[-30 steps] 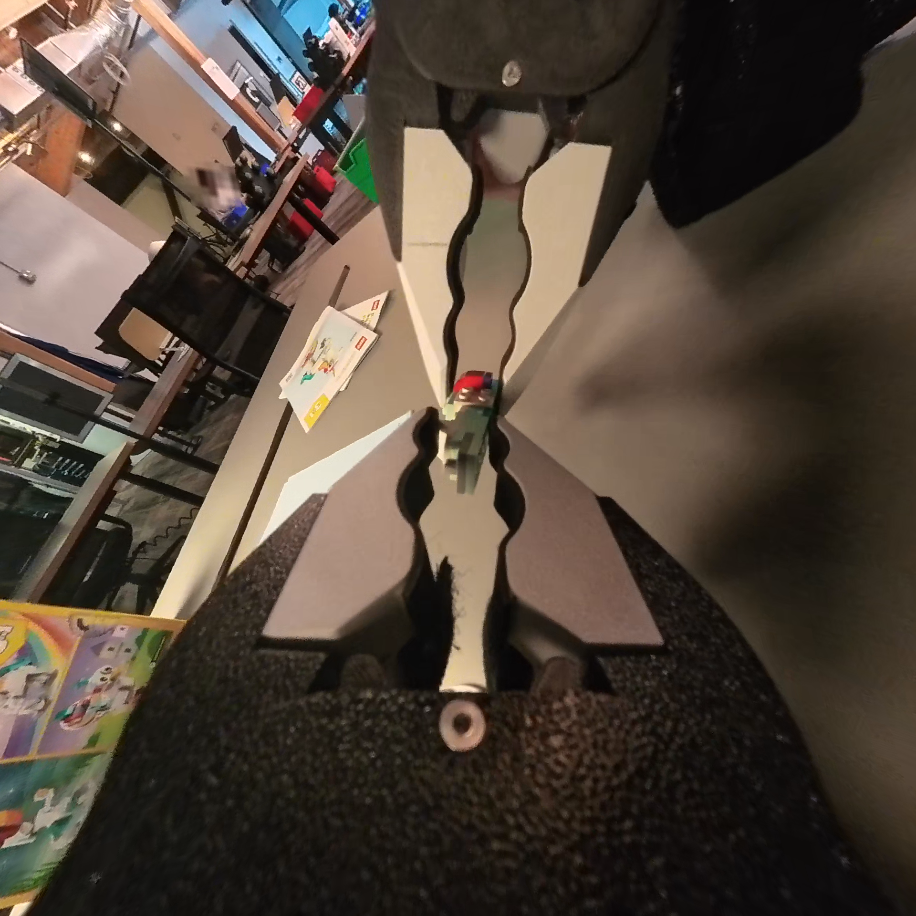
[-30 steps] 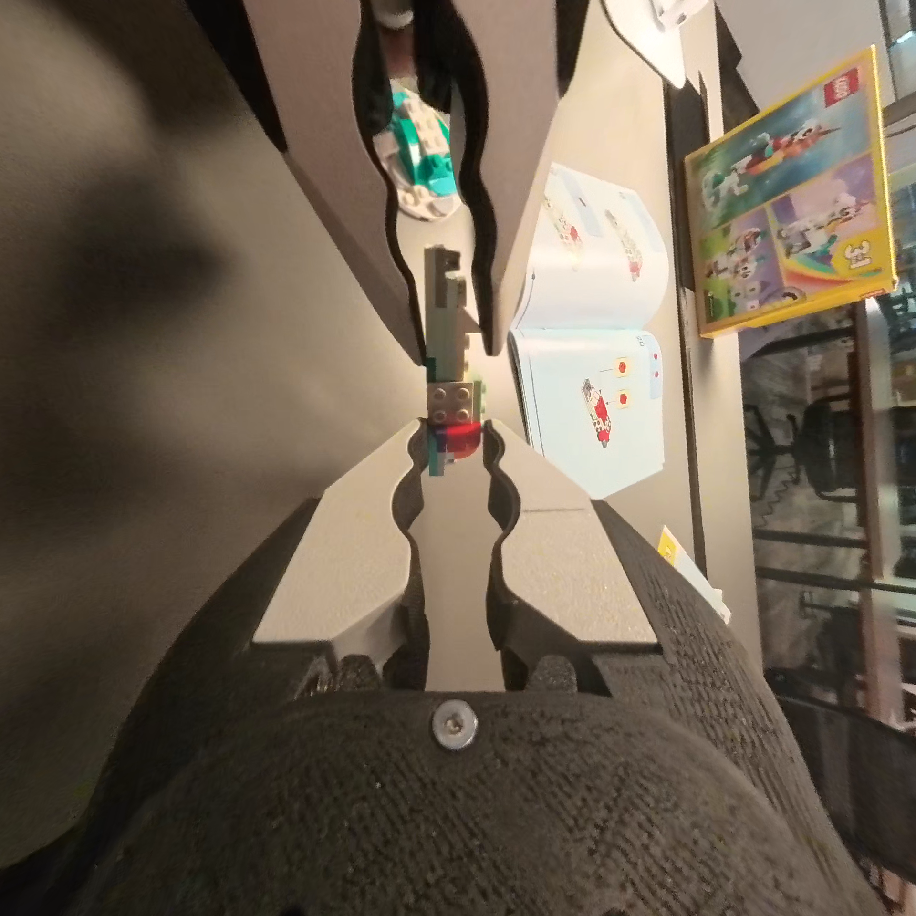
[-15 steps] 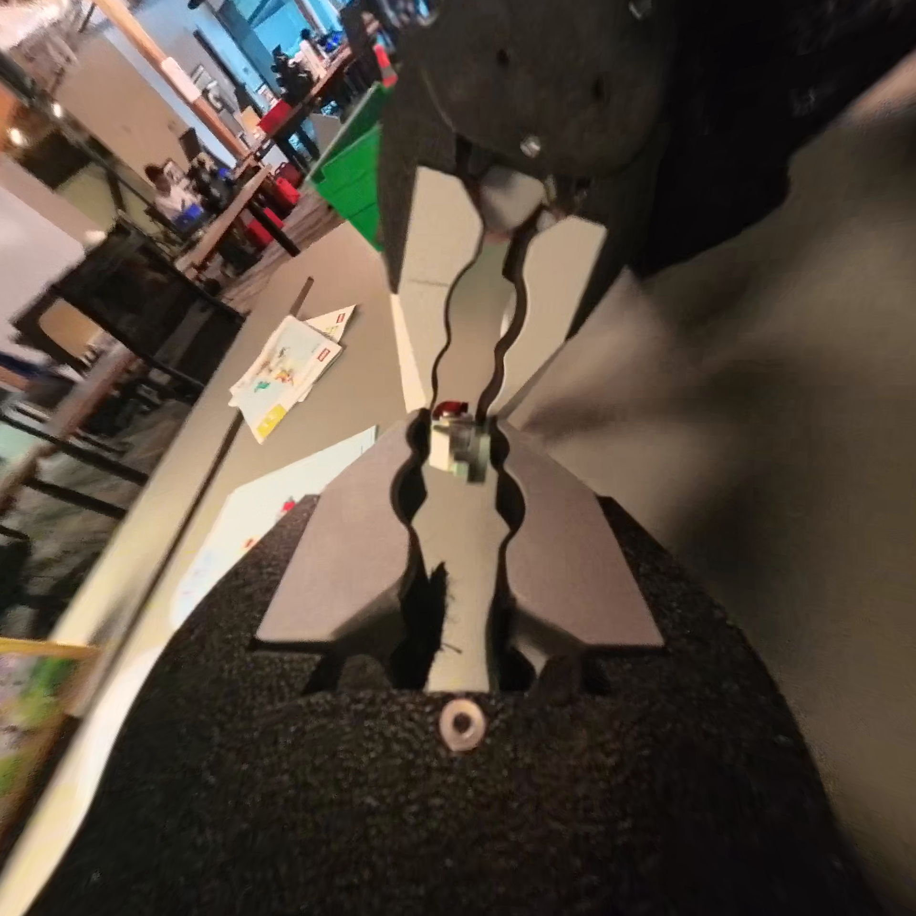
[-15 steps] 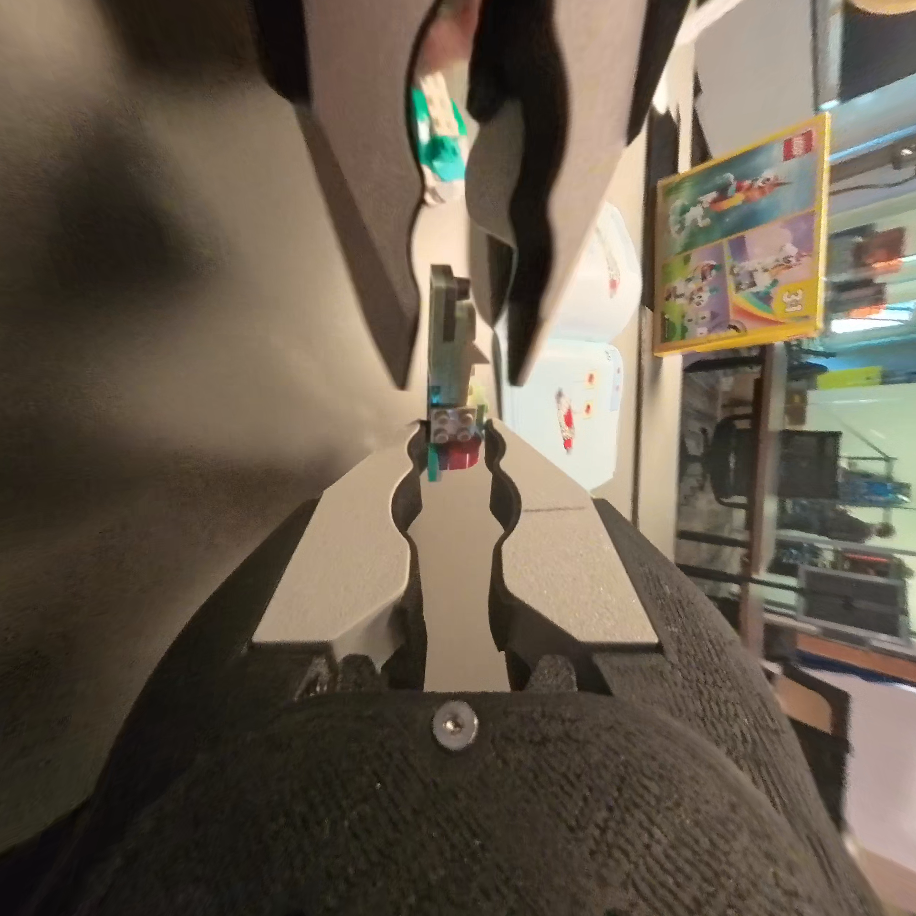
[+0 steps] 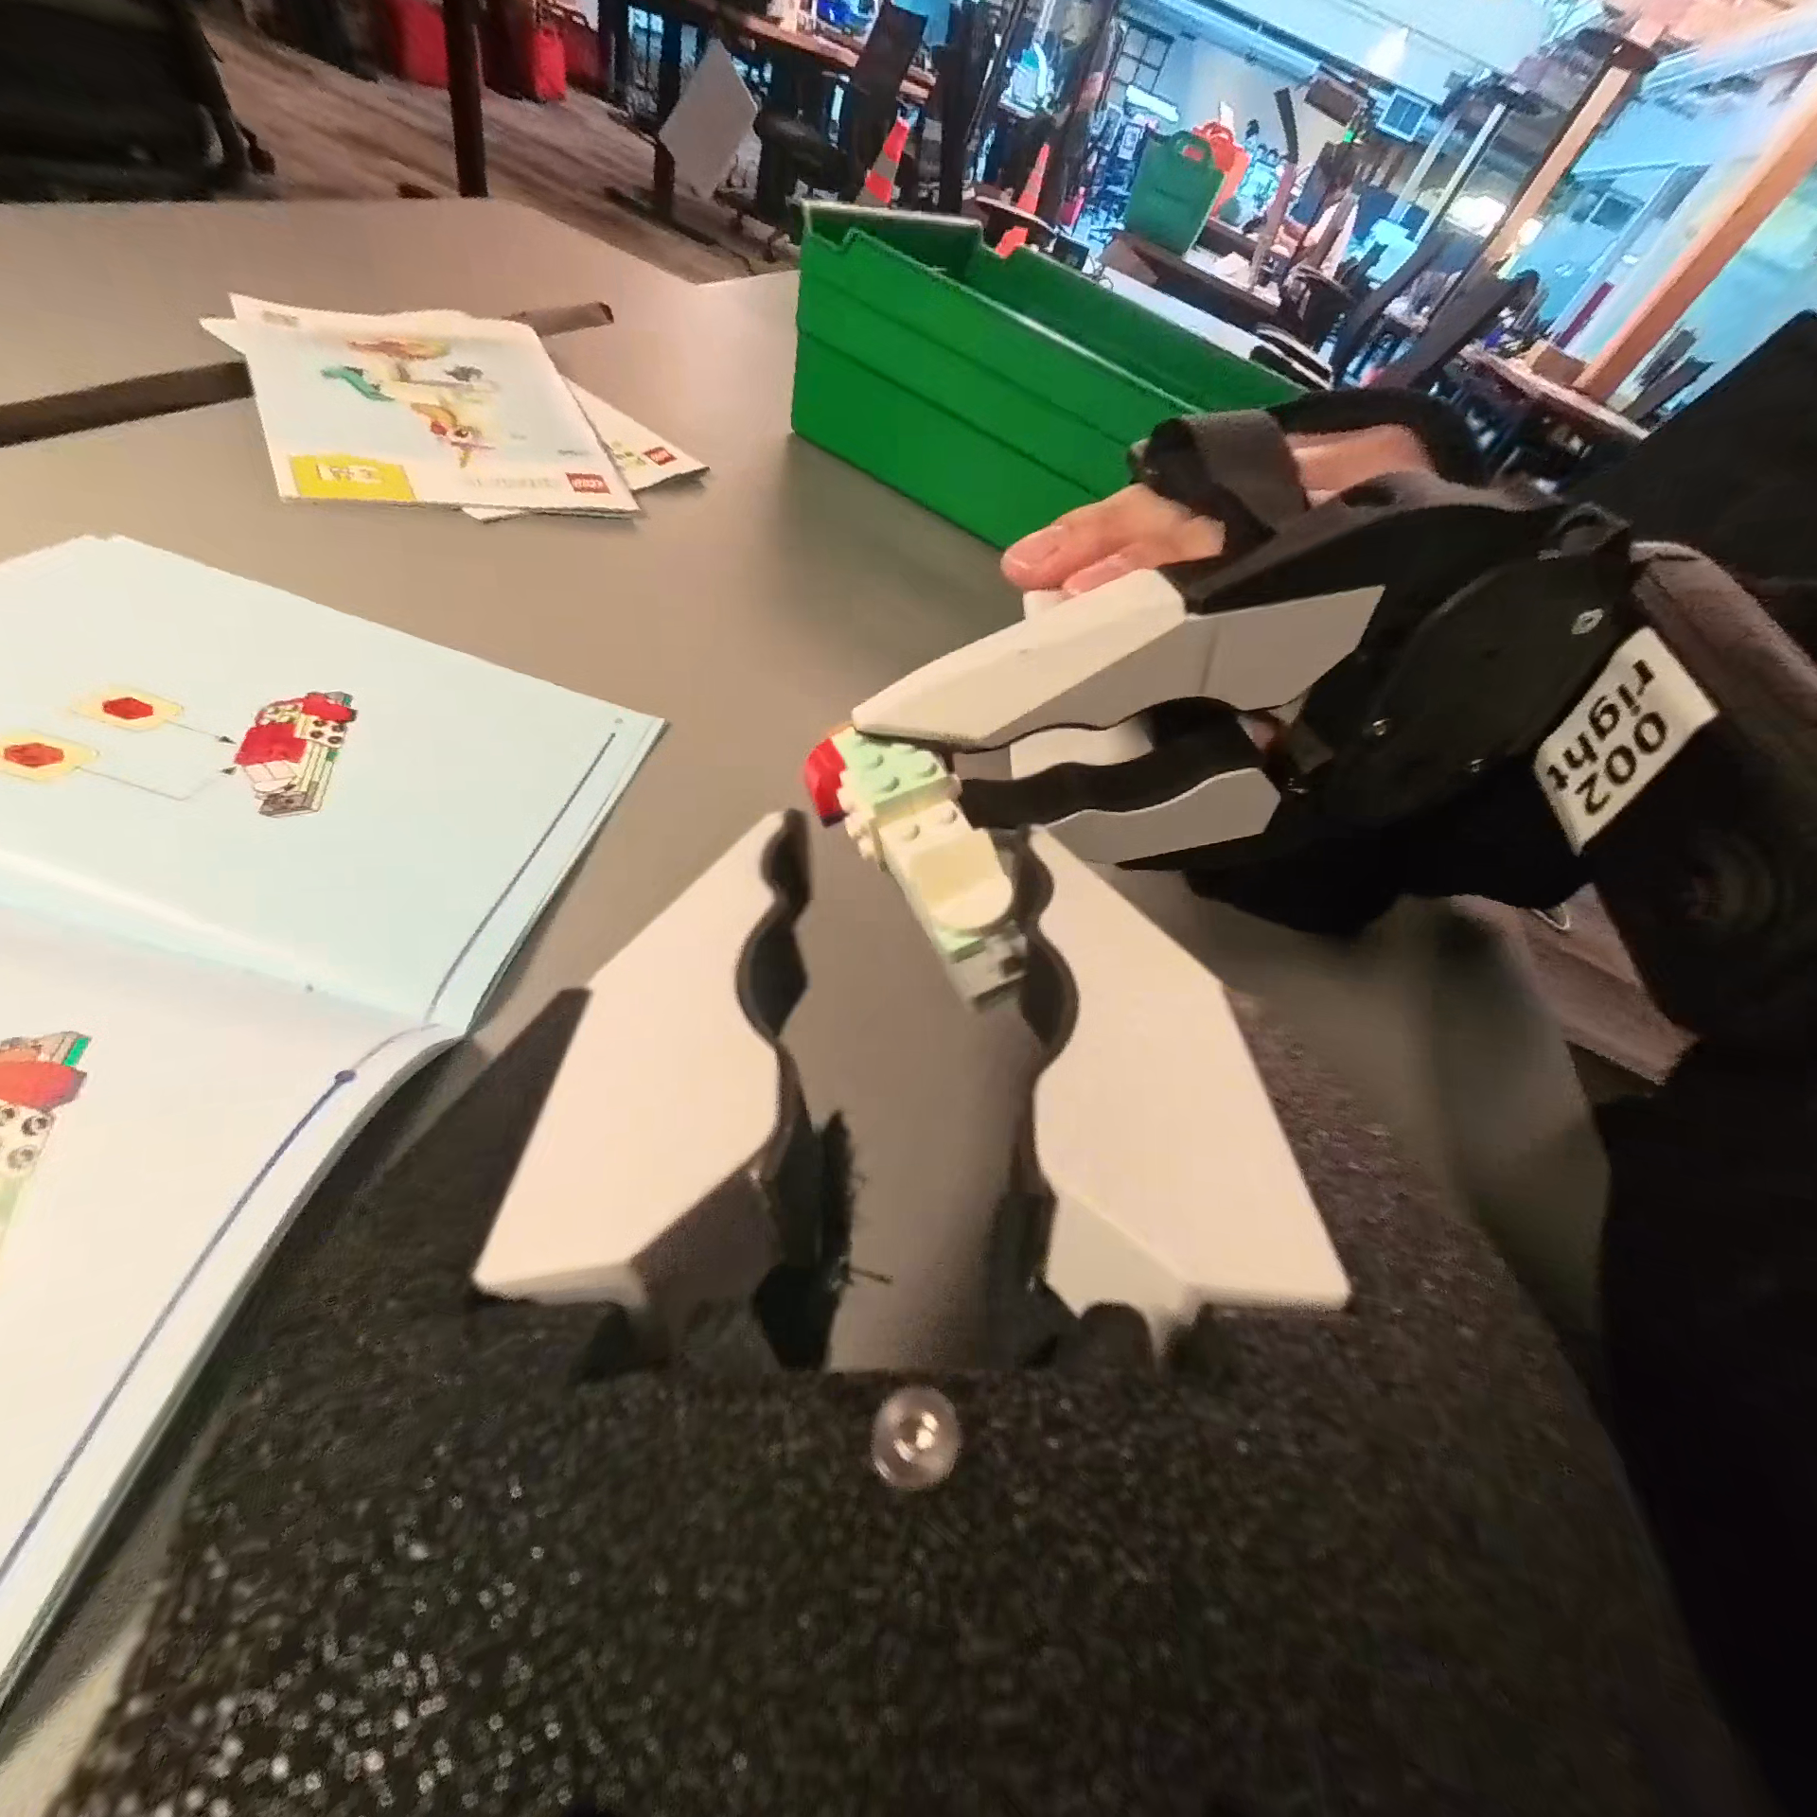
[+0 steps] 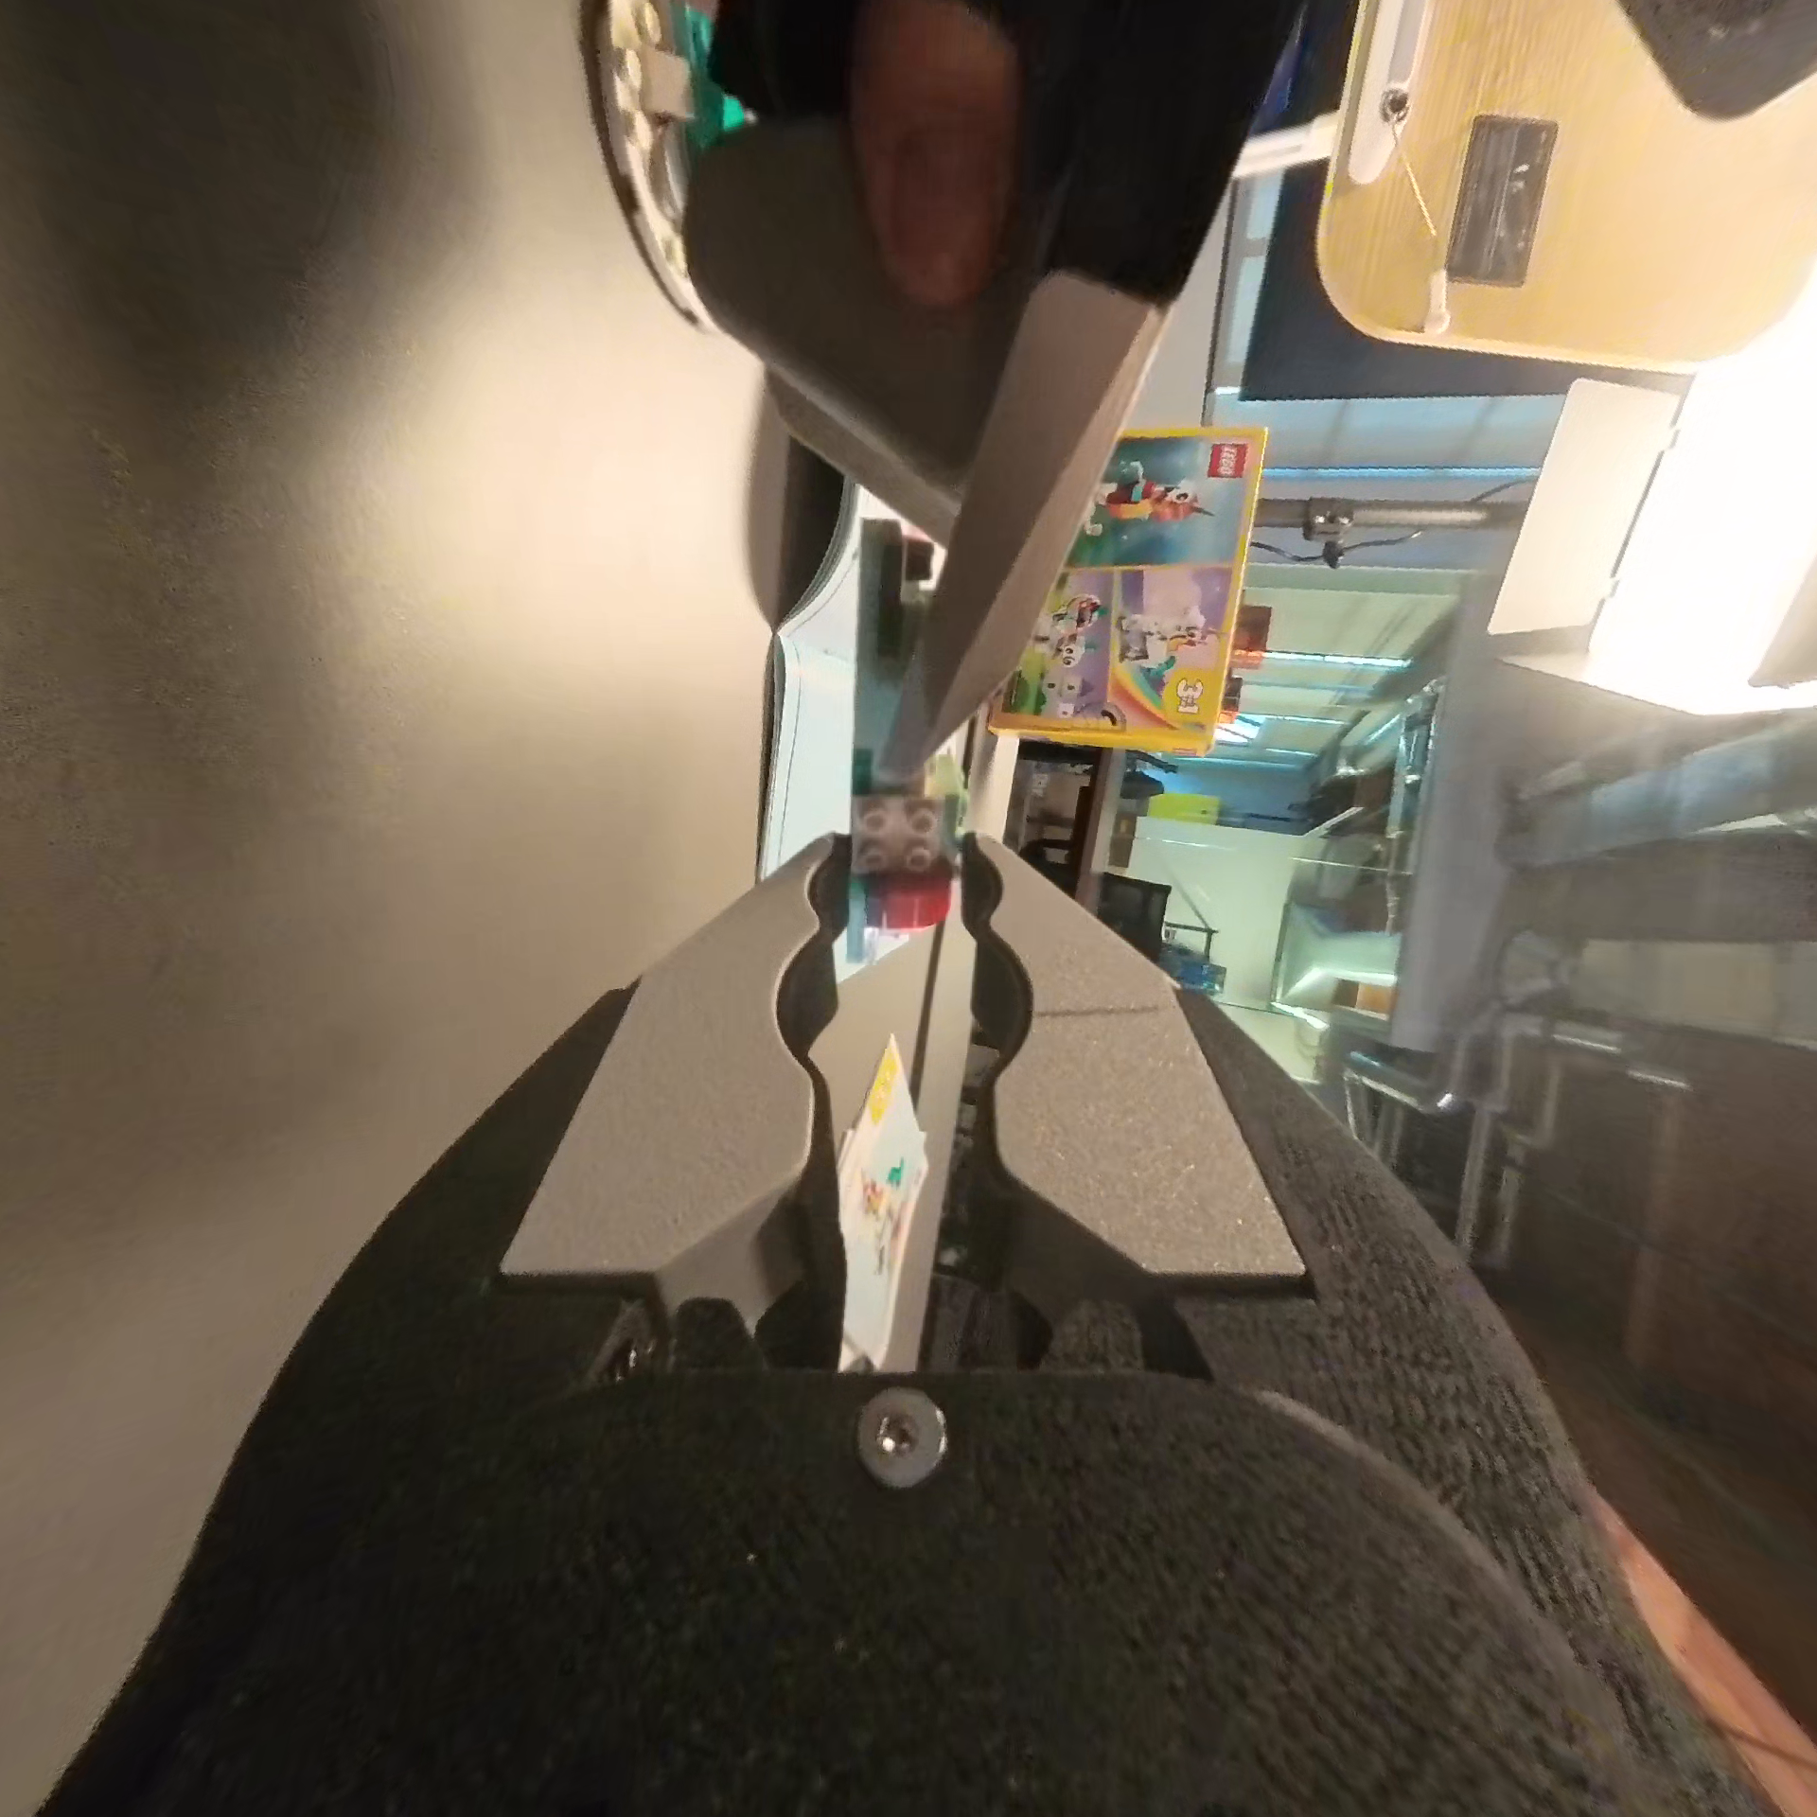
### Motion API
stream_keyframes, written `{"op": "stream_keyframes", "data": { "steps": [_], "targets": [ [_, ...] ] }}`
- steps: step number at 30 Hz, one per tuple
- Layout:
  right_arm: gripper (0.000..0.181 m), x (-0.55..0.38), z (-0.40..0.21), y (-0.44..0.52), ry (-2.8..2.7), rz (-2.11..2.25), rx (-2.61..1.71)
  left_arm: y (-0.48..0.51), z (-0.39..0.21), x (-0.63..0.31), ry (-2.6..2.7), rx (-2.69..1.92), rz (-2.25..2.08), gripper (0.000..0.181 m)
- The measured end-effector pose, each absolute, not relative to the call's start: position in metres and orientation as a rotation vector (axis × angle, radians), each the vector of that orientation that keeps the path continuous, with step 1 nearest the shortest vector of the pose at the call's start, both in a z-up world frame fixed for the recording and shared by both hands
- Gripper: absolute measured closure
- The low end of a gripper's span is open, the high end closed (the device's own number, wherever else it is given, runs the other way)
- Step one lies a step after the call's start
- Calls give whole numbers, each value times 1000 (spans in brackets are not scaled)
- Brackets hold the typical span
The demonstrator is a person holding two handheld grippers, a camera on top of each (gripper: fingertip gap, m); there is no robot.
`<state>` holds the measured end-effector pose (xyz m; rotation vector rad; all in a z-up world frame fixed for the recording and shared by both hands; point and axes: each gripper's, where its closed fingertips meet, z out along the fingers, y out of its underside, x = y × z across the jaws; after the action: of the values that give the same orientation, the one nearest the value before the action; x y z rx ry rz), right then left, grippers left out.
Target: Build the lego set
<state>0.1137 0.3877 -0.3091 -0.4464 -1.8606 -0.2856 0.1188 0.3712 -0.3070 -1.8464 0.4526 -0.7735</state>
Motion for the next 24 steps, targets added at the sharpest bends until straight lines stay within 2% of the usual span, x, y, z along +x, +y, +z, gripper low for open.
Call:
{"op": "stream_keyframes", "data": {
  "steps": [2, 5, 9, 11, 16, 22, 23, 24],
  "targets": [
    [161, 112, -310, 386, -1862, -276, -444, 372, -313, 115, 469, -1875, -704, 165],
    [160, 110, -310, 385, -1834, -227, -480, 373, -315, 111, 500, -1882, -620, 166],
    [132, 119, -316, 386, -1795, 24, -680, 376, -330, 102, 533, -1955, -515, 166],
    [126, 130, -317, 392, -1749, 167, -803, 375, -341, 100, 574, -2010, -469, 166],
    [126, 155, -306, 421, -1492, 353, -1048, 371, -364, 104, 682, -2109, -388, 166],
    [130, 165, -287, 460, -1163, 257, -1106, 365, -376, 115, 787, -2144, -365, 166],
    [131, 166, -289, 469, -1117, 224, -1151, 365, -375, 116, 785, -2141, -368, 162],
    [132, 166, -292, 478, -1082, 196, -1193, 367, -371, 116, 775, -2123, -355, 151]
  ]
}}
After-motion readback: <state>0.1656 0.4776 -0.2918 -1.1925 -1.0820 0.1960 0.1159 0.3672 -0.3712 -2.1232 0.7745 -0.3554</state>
